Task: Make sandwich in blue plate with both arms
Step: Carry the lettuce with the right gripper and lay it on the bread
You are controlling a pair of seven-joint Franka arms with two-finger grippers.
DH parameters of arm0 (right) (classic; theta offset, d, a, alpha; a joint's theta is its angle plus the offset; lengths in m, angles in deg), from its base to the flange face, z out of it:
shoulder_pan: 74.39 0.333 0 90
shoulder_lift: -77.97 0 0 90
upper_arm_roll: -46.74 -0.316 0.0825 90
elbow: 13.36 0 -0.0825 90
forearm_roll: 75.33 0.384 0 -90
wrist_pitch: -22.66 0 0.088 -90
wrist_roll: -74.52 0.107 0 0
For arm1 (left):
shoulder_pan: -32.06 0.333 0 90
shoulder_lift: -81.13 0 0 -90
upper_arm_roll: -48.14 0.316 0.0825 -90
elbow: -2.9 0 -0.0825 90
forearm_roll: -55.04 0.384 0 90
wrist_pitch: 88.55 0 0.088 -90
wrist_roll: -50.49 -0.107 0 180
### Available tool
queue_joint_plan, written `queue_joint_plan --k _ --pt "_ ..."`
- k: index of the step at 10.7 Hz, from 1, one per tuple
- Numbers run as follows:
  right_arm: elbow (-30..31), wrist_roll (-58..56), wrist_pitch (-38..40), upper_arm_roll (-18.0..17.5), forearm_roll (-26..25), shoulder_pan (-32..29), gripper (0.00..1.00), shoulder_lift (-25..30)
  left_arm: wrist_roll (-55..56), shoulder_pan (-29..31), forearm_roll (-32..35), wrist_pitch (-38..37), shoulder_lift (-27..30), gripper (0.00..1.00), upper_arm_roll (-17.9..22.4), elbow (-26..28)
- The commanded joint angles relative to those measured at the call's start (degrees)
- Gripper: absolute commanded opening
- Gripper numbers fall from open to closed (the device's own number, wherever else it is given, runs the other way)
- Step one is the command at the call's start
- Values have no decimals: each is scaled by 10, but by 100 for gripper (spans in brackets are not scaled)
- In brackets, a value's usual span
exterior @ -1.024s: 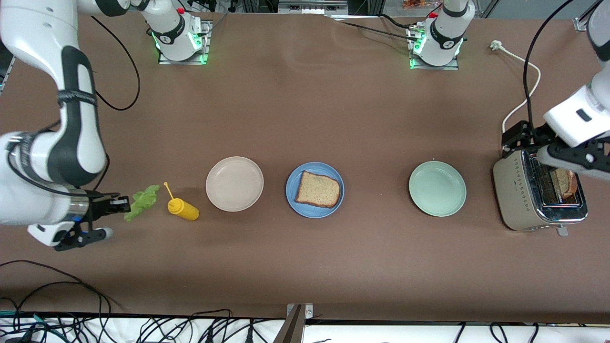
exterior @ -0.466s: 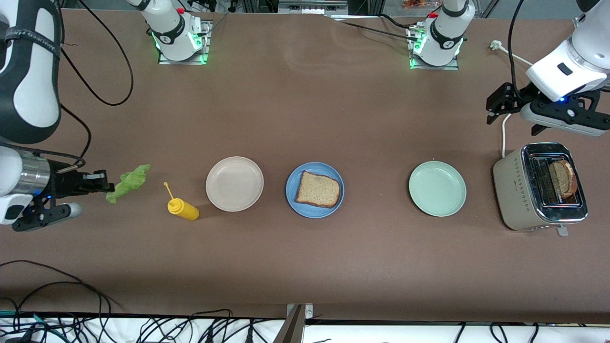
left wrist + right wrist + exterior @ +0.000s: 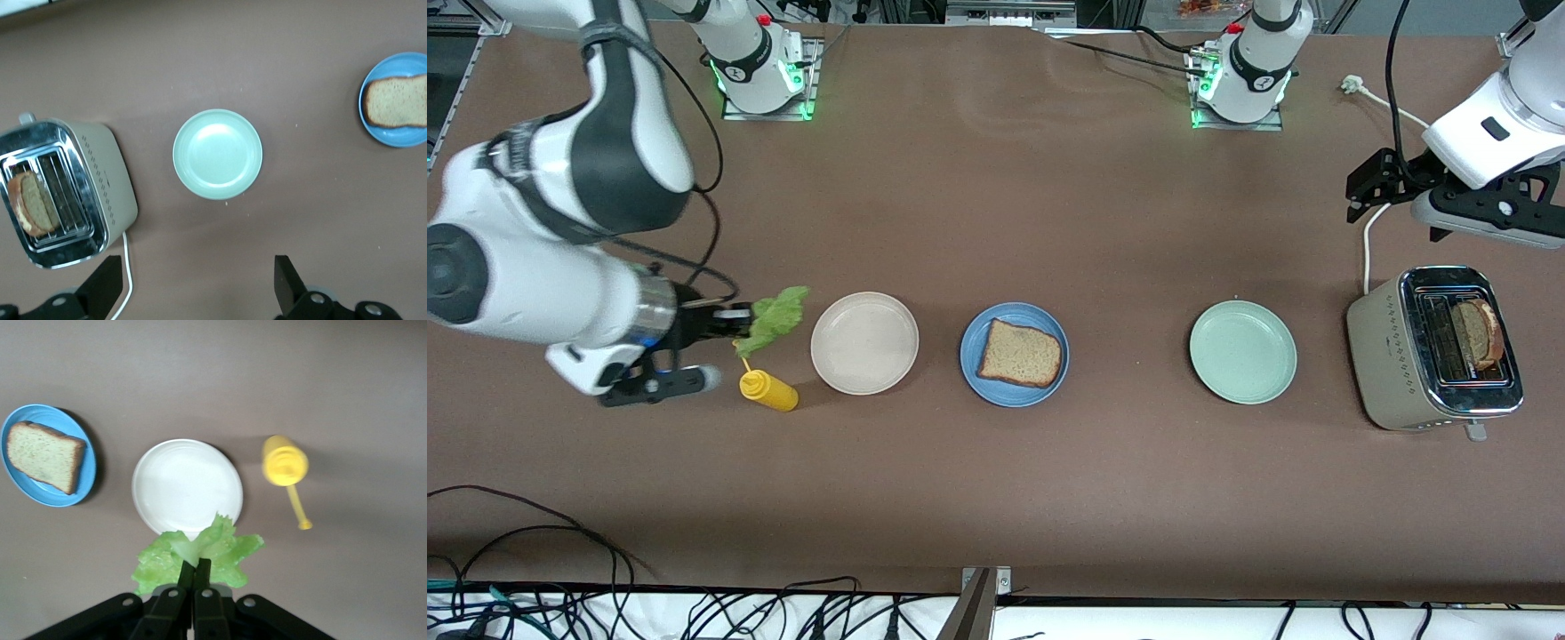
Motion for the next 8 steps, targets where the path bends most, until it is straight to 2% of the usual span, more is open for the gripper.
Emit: queue_joint_plan --k 1,5,6,8 --pt "-5 132 -23 5 -8 81 0 -8 7 2 12 -32 7 100 4 -9" --pt "-5 318 -139 19 -8 198 0 -72 34 16 2 -43 12 100 3 -9" --pt "-13 369 -173 49 -4 246 0 -106 34 16 2 -50 12 100 4 -9" --pt "-87 461 -207 58 -4 284 0 -189 33 17 2 -59 12 100 4 -9"
